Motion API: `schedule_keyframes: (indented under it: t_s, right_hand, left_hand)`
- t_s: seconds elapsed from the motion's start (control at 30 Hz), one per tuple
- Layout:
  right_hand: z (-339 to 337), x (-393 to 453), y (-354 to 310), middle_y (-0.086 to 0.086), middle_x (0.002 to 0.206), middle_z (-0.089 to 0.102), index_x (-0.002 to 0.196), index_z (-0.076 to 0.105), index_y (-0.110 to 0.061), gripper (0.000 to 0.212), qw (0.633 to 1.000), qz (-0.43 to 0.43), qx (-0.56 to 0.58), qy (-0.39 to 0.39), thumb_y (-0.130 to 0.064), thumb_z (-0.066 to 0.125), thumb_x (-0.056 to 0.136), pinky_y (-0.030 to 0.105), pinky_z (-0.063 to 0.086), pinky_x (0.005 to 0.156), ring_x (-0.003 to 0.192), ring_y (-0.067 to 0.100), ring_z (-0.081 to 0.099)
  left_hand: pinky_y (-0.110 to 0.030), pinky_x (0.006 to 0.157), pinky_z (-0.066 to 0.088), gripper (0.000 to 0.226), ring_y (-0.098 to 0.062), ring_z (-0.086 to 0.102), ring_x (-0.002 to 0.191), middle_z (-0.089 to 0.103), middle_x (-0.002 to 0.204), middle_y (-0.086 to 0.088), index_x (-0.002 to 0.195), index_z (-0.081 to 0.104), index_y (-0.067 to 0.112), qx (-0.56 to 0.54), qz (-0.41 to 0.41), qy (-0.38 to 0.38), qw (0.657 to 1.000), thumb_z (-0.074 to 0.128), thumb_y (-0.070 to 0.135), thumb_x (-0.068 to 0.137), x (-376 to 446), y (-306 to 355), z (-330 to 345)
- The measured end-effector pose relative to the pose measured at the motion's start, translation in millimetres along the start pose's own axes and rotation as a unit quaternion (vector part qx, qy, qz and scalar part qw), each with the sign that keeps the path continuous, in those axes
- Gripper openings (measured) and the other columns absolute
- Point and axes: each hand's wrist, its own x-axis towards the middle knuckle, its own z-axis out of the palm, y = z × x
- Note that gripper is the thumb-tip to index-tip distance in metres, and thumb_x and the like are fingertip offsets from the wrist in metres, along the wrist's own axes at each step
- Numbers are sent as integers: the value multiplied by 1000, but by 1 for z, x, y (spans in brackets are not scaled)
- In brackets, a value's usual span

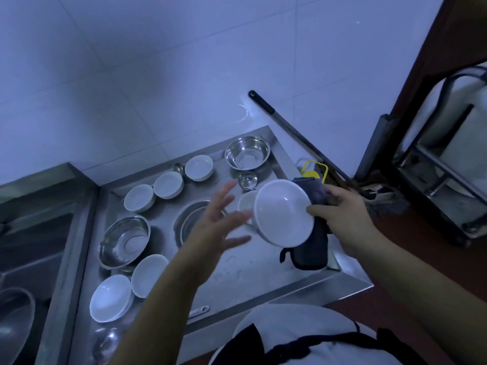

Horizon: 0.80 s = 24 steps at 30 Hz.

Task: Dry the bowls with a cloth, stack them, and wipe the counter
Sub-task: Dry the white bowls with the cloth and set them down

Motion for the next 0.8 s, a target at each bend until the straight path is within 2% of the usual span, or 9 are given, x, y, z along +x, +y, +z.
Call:
schedule_keyframes:
  t_s: [0.07, 0.17, 0.33, 0.47, 0.57, 0.63, 0.7, 0.73, 0.8]
  right_hand:
    - [-4, -6, -5, 4, 84, 76, 91, 74, -19, 37, 999, 15, 40, 13, 15, 66, 80, 37, 58, 67, 75, 19, 70]
    - [-9, -16, -13, 12, 94, 77, 96, 76, -13, 27, 995, 27, 95, 29, 9, 70, 82, 38, 60, 63, 83, 27, 71]
    - [-35, -25, -30, 17, 109, 75, 104, 76, -10, 14, 987, 31, 154, 21, -10, 67, 93, 52, 56, 84, 101, 36, 71]
    - [-49, -35, -48, 9, 89, 70, 95, 75, -13, 13, 979, -115, 138, 93, -8, 64, 96, 35, 47, 72, 80, 23, 62]
    - [-48, -52, -67, -8, 95, 67, 112, 71, -8, 20, 930, -357, 6, 84, -2, 59, 98, 27, 45, 79, 88, 9, 56]
    - [-46, -58, -70, 0, 130, 61, 129, 63, -6, 30, 853, -487, -184, 34, -10, 57, 100, 40, 41, 105, 126, 22, 52]
    - [-46, -57, -65, 3, 154, 43, 134, 63, -18, 42, 783, -497, -375, -14, -38, 56, 98, 54, 26, 117, 149, 32, 24]
    - [-46, -56, -61, 1, 160, 34, 132, 65, -22, 47, 775, -467, -425, -36, -50, 54, 96, 55, 21, 118, 153, 33, 13]
    - [-45, -57, -55, -3, 163, 29, 125, 70, -23, 48, 809, -412, -412, -75, -56, 53, 94, 49, 20, 120, 154, 27, 10]
  left_hand:
    - [-52, 93, 58, 75, -21, 67, 114, 58, 135, 9, 134, 53, 56, -27, -16, -60, 998, 77, 14, 76, -4, -8, 20]
    - [-52, 90, 59, 81, -31, 67, 116, 67, 128, 2, 140, 53, 50, -53, 25, -58, 997, 73, 2, 77, -1, -12, 38]
    - [-61, 92, 56, 85, -37, 61, 123, 64, 132, 1, 145, 49, 45, -52, 72, -53, 995, 67, -6, 79, -3, 1, 44]
    - [-68, 98, 49, 88, -38, 59, 125, 61, 136, 2, 150, 42, 40, -49, 100, -59, 992, 58, -19, 87, -6, 8, 50]
    - [-67, 101, 48, 89, -38, 60, 124, 58, 141, -4, 149, 44, 41, -79, 98, -58, 990, 62, -11, 80, -7, 9, 60]
    - [-66, 103, 46, 88, -40, 59, 126, 54, 146, -9, 149, 44, 40, -110, 104, -70, 986, 60, -10, 79, -8, 10, 68]
    - [-64, 105, 45, 86, -42, 56, 129, 53, 148, -12, 151, 42, 37, -131, 126, -91, 979, 56, -13, 82, -11, 11, 77]
    - [-64, 104, 46, 83, -42, 57, 129, 55, 147, -13, 152, 41, 35, -135, 137, -93, 977, 54, -14, 85, -13, 11, 81]
    - [-65, 103, 47, 82, -42, 58, 128, 57, 144, -14, 152, 40, 32, -136, 146, -78, 977, 50, -17, 87, -16, 8, 87]
